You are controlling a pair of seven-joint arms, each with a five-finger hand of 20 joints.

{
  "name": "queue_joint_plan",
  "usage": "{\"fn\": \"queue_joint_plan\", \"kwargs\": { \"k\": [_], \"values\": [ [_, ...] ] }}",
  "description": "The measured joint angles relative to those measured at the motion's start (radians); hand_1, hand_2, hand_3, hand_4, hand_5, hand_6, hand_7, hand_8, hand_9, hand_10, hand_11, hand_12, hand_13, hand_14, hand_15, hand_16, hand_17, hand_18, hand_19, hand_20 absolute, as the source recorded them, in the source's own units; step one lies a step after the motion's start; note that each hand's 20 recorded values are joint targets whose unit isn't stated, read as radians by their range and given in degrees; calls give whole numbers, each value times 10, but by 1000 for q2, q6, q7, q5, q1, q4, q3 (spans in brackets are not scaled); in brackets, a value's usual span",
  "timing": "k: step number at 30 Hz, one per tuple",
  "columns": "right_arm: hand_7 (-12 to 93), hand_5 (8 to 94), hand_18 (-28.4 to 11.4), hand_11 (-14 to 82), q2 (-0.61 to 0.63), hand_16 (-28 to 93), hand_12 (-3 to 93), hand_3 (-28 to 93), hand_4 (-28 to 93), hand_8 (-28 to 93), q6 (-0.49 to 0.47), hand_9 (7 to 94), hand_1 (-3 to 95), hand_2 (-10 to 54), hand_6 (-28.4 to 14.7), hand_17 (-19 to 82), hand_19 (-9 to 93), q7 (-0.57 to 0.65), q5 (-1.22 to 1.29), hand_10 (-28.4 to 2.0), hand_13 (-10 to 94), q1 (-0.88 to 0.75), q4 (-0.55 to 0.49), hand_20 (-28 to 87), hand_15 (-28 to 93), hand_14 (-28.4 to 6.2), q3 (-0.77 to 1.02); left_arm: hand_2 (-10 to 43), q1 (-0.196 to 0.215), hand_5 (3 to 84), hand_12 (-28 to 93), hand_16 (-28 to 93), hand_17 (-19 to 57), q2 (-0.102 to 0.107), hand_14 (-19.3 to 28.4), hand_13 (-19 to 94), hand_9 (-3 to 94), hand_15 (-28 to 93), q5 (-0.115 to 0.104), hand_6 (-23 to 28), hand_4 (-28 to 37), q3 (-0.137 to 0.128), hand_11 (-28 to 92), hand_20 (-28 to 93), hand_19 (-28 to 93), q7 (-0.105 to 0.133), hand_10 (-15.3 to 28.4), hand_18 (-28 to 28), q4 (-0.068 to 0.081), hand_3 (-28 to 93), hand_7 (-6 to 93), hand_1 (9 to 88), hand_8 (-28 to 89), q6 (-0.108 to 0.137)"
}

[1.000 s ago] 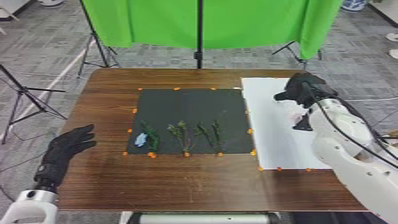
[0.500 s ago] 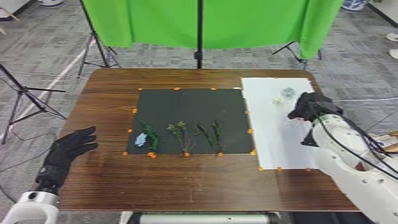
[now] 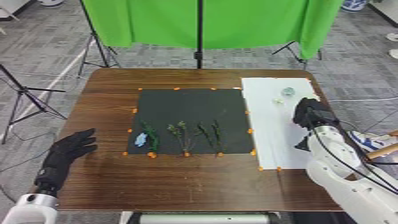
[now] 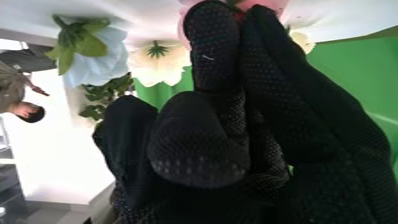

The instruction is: Arrange flowers

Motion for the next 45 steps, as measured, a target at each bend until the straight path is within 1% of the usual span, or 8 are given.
{"fn": "queue_joint_plan", "kwargs": {
  "k": [3, 8, 11, 14, 20, 27, 35, 45],
  "values": [
    [231, 800, -172, 128, -8, 371, 480, 578, -156, 93, -1, 897, 637, -95, -14, 604, 932, 1, 0, -89, 901, -14, -21, 631, 659, -10, 23, 252, 3, 436, 120, 6, 42, -1, 195, 354, 405, 279, 0, 52, -283, -2, 202, 308, 330, 0, 138, 172, -2, 616, 124, 212, -59, 0],
    [228, 802, -171, 127, -15, 377, 481, 577, -153, 97, 31, 899, 638, -95, -15, 605, 932, 0, 1, -90, 901, -5, -114, 632, 658, -7, 52, 252, 10, 437, 121, 6, 41, -1, 196, 354, 406, 280, 0, 51, -283, -7, 202, 308, 331, -2, 138, 173, -4, 609, 125, 217, -59, 0],
    [227, 803, -167, 128, -19, 380, 484, 577, -152, 100, 102, 899, 637, -95, -16, 606, 932, -21, 18, -88, 901, 75, -151, 636, 659, -7, -15, 254, 13, 437, 120, 6, 42, -1, 196, 355, 406, 280, 0, 51, -283, -10, 202, 308, 330, -4, 137, 172, -5, 608, 125, 215, -59, 0],
    [228, 801, -167, 126, -41, 383, 485, 576, -154, 101, 141, 898, 637, -95, -12, 606, 932, -93, 69, -87, 900, 215, -148, 639, 661, -4, -134, 256, 14, 437, 121, 6, 41, 1, 196, 355, 406, 280, 0, 52, -283, -10, 203, 308, 331, -7, 138, 173, -5, 607, 125, 214, -59, 0],
    [234, 798, -163, 124, -209, 390, 486, 581, -160, 97, 114, 896, 633, -95, -7, 607, 932, -284, 197, -82, 896, 481, -25, 648, 671, -2, -322, 259, 9, 436, 120, 6, 41, 7, 196, 355, 406, 280, -1, 51, -283, -1, 202, 309, 332, -7, 138, 173, -2, 602, 125, 215, -59, 0],
    [247, 790, -160, 119, -436, 393, 483, 589, -169, 91, -5, 895, 627, -95, -1, 608, 932, -317, 206, -79, 891, 669, 136, 660, 682, -2, -482, 261, -27, 437, 120, 5, 42, 24, 196, 355, 407, 281, -1, 51, -283, 35, 203, 308, 331, -2, 139, 173, 18, 603, 125, 213, -59, 0],
    [256, 786, -152, 114, -599, 391, 479, 594, -176, 82, -19, 895, 624, -95, 0, 616, 932, -320, 246, -80, 892, 703, 199, 677, 700, 2, -568, 262, -77, 436, 121, 5, 41, 34, 196, 355, 406, 281, 0, 51, -283, 72, 203, 308, 332, 10, 138, 173, 42, 603, 126, 212, -59, 0],
    [255, 787, -154, 98, -693, 388, 447, 593, -183, 72, -18, 903, 626, -95, 1, 620, 932, -314, 263, -81, 895, 672, 332, 683, 701, 2, -632, 264, -120, 436, 120, 5, 41, 42, 196, 355, 407, 281, 0, 50, -283, 106, 203, 308, 332, 30, 138, 173, 59, 600, 125, 209, -59, 0]
  ]
}}
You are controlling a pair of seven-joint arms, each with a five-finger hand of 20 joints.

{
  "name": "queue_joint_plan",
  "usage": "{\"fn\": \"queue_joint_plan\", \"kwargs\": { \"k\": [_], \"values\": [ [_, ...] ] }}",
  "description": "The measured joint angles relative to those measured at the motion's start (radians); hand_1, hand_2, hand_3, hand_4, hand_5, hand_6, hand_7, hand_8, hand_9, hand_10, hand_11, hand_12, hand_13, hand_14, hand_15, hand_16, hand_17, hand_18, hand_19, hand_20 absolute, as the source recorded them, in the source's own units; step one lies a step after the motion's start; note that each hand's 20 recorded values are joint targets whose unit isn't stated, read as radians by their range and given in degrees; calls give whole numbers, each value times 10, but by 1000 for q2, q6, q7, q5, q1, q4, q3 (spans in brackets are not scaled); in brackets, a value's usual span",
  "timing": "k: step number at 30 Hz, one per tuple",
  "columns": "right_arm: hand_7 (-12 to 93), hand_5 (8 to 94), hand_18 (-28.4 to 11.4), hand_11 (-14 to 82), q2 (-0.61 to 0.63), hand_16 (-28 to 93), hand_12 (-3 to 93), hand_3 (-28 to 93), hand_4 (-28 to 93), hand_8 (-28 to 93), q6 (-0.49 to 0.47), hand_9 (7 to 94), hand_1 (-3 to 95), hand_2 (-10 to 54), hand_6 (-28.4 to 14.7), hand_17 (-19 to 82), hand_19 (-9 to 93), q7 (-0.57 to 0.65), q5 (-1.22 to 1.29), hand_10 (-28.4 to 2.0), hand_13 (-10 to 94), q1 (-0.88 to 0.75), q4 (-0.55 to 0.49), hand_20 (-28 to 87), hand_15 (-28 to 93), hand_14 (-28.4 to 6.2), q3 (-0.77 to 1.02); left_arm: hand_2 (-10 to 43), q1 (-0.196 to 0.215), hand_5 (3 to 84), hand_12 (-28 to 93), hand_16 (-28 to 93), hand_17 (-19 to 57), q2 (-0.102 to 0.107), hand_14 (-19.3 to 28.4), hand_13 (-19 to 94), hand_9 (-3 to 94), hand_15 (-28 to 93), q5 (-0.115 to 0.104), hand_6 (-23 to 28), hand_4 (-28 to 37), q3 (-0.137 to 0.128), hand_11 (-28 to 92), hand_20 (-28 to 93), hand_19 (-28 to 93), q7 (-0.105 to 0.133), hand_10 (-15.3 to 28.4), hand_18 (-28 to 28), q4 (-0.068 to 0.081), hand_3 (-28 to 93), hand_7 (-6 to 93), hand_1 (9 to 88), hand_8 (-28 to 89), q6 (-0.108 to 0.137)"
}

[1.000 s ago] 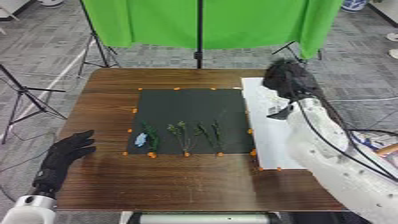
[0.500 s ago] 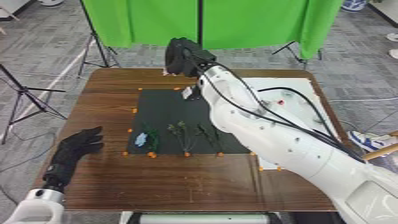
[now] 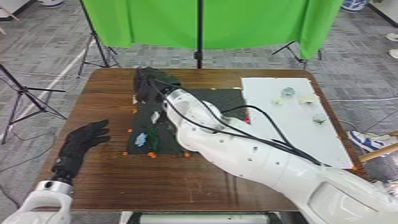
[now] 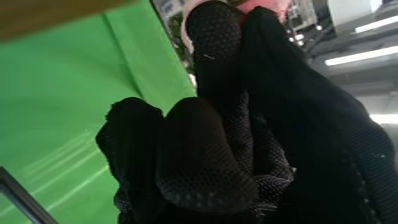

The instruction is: Arrange flowers

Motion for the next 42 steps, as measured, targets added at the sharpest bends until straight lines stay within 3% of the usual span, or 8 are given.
{"fn": "queue_joint_plan", "kwargs": {
  "k": [5, 7, 9, 13, 21, 27, 32, 42],
  "values": [
    [252, 786, -154, 74, -9, 388, 408, 595, -183, 63, -3, 904, 625, -95, 5, 618, 932, 14, -3, -81, 894, -24, 21, 683, 697, 2, -8, 224, -10, 436, 122, 6, 41, 0, 196, 355, 407, 282, 1, 51, -282, 6, 203, 309, 332, 6, 137, 174, 3, 640, 124, 236, -59, 0],
    [249, 786, -154, 70, -11, 388, 402, 596, -182, 59, -8, 903, 623, -95, 6, 617, 932, 20, -1, -82, 895, -32, 29, 682, 695, 2, -9, 144, -9, 414, 122, 6, 44, -1, 196, 355, 405, 283, 3, 52, -225, 4, 204, 309, 332, 8, 136, 173, 3, 657, 123, 305, -59, -1],
    [244, 785, -155, 64, -12, 387, 392, 600, -182, 56, -12, 902, 620, -95, 6, 617, 932, 26, 4, -81, 895, -38, 34, 681, 693, 1, -9, 65, -8, 383, 123, 6, 53, -1, 192, 358, 396, 284, 8, 48, -117, 3, 207, 309, 326, 16, 131, 170, 3, 677, 127, 373, -62, 0],
    [235, 783, -155, 57, -13, 385, 376, 601, -184, 52, -19, 898, 619, -95, 7, 616, 932, 40, 18, -80, 895, -47, 39, 680, 688, 0, -11, 7, -3, 320, 122, 6, 65, -1, 173, 360, 368, 282, 22, 31, -13, 2, 216, 311, 325, 51, 113, 163, 3, 686, 150, 449, -78, 10],
    [226, 774, -153, 49, -18, 380, 353, 607, -183, 49, -37, 892, 615, -95, 9, 612, 932, 49, 24, -80, 895, -56, 44, 671, 676, -2, -21, -35, -3, 305, 122, 7, 59, -1, 166, 357, 356, 285, 63, 25, -2, 2, 224, 310, 316, 76, 108, 157, 6, 667, 163, 460, -86, 20],
    [215, 760, -153, 38, -22, 374, 328, 608, -181, 46, -44, 872, 608, -95, 8, 606, 932, 53, 40, -83, 896, -58, 49, 656, 655, -4, -28, -62, -3, 317, 122, 10, 57, -2, 165, 355, 357, 277, 67, 25, 18, 0, 221, 307, 300, 82, 105, 155, 10, 676, 157, 462, -82, 7],
    [207, 749, -153, 35, -25, 372, 318, 606, -180, 41, -59, 860, 603, -95, 5, 603, 932, 57, 36, -84, 895, -60, 54, 651, 651, -4, -28, -64, -4, 323, 123, 12, 56, -4, 163, 354, 357, 271, 72, 24, 30, -5, 218, 307, 293, 87, 104, 154, 16, 675, 156, 463, -81, -15],
    [206, 703, -149, 34, -27, 366, 307, 616, -181, 44, -65, 831, 597, -95, 9, 599, 932, 75, 15, -87, 892, -67, 68, 638, 646, -6, -26, -64, -11, 341, 124, 15, 54, -4, 164, 354, 361, 267, 73, 28, 24, -4, 213, 310, 289, 86, 105, 155, 19, 686, 150, 448, -76, -32]
  ]
}}
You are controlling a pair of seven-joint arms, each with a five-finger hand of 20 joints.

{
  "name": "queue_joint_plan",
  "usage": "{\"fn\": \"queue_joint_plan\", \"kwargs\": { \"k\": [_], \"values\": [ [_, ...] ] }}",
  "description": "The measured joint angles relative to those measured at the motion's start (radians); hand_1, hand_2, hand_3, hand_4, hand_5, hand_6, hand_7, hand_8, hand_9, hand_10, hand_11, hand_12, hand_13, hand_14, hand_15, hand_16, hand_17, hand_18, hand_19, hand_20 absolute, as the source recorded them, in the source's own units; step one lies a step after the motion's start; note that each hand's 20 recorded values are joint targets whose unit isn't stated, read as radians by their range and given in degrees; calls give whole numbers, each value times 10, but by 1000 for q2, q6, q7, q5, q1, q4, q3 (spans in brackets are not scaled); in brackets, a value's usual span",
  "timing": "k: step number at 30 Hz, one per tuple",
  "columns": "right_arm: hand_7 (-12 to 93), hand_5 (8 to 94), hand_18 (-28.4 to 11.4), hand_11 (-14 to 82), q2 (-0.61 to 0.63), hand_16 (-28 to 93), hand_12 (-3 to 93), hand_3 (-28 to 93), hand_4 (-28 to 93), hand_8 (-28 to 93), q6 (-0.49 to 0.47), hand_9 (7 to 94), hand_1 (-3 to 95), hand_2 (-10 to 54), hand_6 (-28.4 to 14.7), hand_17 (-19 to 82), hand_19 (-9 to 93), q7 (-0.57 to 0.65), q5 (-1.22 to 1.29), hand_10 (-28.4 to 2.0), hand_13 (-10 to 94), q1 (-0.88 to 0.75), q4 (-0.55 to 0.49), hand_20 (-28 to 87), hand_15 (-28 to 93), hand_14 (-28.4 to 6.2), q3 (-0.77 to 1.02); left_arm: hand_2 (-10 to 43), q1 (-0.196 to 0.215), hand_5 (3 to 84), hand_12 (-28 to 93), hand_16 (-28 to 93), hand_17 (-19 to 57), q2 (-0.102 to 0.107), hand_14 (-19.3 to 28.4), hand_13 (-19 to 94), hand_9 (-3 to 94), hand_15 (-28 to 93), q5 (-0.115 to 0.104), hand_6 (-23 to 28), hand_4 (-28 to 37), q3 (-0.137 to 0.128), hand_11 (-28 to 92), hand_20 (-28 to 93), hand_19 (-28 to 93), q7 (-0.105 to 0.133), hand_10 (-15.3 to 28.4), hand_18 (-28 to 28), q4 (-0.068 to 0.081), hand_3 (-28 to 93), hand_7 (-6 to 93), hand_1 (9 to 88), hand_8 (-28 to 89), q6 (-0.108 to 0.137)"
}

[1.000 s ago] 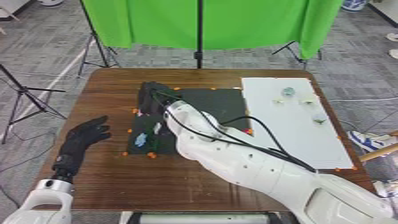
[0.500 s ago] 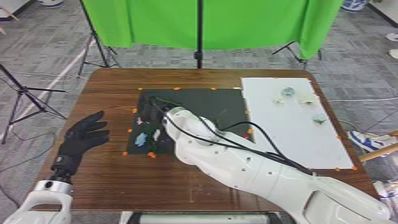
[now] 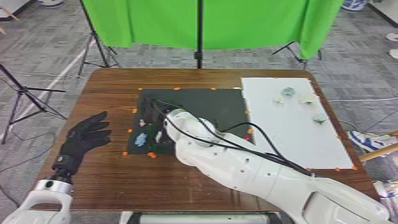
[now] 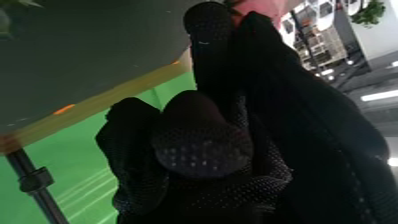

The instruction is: Arrange flowers

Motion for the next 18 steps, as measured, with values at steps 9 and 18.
{"fn": "queue_joint_plan", "kwargs": {
  "k": [9, 18],
  "values": [
    [208, 626, -147, 53, 1, 361, 296, 638, -179, 14, -26, 801, 562, -95, 17, 593, 932, 12, -13, -97, 885, -11, 0, 635, 635, -7, 3, -65, -2, 350, 127, 17, 53, 0, 164, 353, 364, 265, 0, 29, 24, -2, 208, 309, 284, -4, 106, 155, 1, 688, 147, 442, -75, -25],
    [201, 586, -153, 96, 5, 350, 259, 659, -172, -123, -47, 799, 523, -95, 42, 593, 932, 30, -20, -112, 892, -16, -3, 627, 619, -12, 15, -67, -2, 353, 129, 19, 50, 0, 164, 351, 365, 260, 0, 30, 25, -8, 205, 309, 282, -14, 107, 156, 1, 690, 143, 440, -72, -43]
  ]
}}
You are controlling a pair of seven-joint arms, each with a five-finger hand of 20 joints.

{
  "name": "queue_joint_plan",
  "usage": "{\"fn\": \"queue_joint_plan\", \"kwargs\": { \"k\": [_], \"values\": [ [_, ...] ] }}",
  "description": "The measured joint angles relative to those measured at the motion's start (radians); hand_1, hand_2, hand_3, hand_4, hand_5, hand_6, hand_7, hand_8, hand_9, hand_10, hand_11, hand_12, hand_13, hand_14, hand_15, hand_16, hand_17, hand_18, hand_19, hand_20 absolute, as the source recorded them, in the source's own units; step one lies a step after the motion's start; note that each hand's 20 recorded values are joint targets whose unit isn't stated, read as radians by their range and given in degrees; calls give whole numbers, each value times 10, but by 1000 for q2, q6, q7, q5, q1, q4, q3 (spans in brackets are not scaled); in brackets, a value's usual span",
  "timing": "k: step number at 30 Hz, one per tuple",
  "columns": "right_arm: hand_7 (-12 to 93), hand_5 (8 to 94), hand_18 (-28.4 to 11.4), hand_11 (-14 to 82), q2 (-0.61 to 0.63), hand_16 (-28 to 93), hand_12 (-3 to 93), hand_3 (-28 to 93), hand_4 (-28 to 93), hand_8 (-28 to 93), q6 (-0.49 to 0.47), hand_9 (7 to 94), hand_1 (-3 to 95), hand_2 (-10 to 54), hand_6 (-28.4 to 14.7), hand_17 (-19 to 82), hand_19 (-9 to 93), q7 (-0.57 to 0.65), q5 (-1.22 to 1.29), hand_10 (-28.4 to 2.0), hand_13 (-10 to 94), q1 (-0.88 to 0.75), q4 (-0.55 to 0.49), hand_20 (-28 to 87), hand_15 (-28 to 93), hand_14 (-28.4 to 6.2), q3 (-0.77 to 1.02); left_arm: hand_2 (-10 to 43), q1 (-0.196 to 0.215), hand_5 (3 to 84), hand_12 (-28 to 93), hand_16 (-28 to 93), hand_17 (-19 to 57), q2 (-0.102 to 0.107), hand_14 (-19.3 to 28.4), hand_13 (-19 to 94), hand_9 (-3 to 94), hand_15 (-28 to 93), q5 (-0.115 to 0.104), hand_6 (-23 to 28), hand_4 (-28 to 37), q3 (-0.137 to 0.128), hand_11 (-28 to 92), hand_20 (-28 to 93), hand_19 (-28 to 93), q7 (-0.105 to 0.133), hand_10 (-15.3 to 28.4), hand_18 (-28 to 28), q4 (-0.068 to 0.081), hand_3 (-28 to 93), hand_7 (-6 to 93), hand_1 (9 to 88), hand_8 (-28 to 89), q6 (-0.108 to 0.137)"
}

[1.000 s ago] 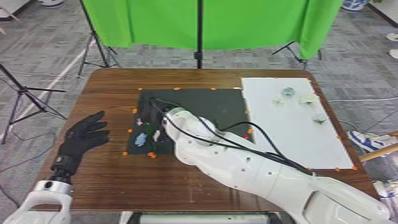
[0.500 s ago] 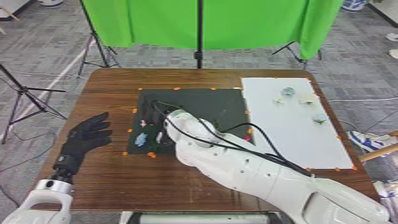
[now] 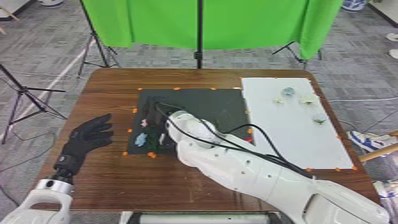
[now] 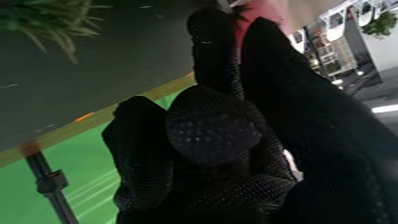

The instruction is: Arrange flowers

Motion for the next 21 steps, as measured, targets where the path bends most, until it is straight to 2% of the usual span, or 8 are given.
{"fn": "queue_joint_plan", "kwargs": {
  "k": [11, 14, 17, 18, 21],
  "values": [
    [205, 504, -164, 115, 26, 350, 305, 646, -162, -151, -6, 872, 512, -95, 40, 613, 932, 8, -9, -98, 927, 15, -17, 620, 588, -10, -13, -68, 15, 354, 130, 23, 48, -3, 165, 349, 363, 255, 0, 30, 26, -17, 199, 308, 280, -4, 108, 157, -5, 691, 141, 437, -71, -3],
    [207, 496, -165, 123, 40, 352, 304, 650, -160, -151, -18, 873, 504, -95, 40, 614, 932, 9, -9, -99, 930, 19, -38, 620, 584, -10, -11, -70, 25, 354, 131, 23, 47, -7, 164, 348, 363, 255, 0, 28, 27, -25, 199, 308, 279, -5, 107, 157, -12, 693, 141, 436, -71, -2],
    [198, 513, -168, 147, 73, 362, 297, 658, -163, -144, -29, 858, 479, -95, 36, 606, 932, 10, -13, -101, 925, 23, -101, 623, 579, -12, -7, -71, 42, 354, 132, 23, 47, -15, 165, 349, 363, 255, 0, 27, 25, -38, 199, 313, 287, -6, 107, 158, -25, 693, 142, 436, -71, -1],
    [184, 538, -173, 192, 88, 371, 253, 674, -161, -131, -28, 838, 434, -95, 29, 593, 932, 10, -15, -106, 914, 23, -134, 624, 580, -15, -2, -71, 48, 354, 132, 23, 48, -17, 165, 349, 363, 256, 0, 27, 24, -43, 199, 320, 296, -6, 107, 157, -29, 693, 142, 437, -71, -1],
    [168, 567, -177, 220, 151, 374, 237, 672, -160, -116, -20, 822, 390, -95, 19, 579, 932, 7, -16, -115, 897, 18, -263, 624, 590, -23, 42, -70, 67, 355, 132, 24, 47, -25, 167, 349, 363, 258, 0, 27, 23, -58, 198, 353, 344, -7, 107, 156, -40, 693, 142, 437, -72, 0]
  ]
}}
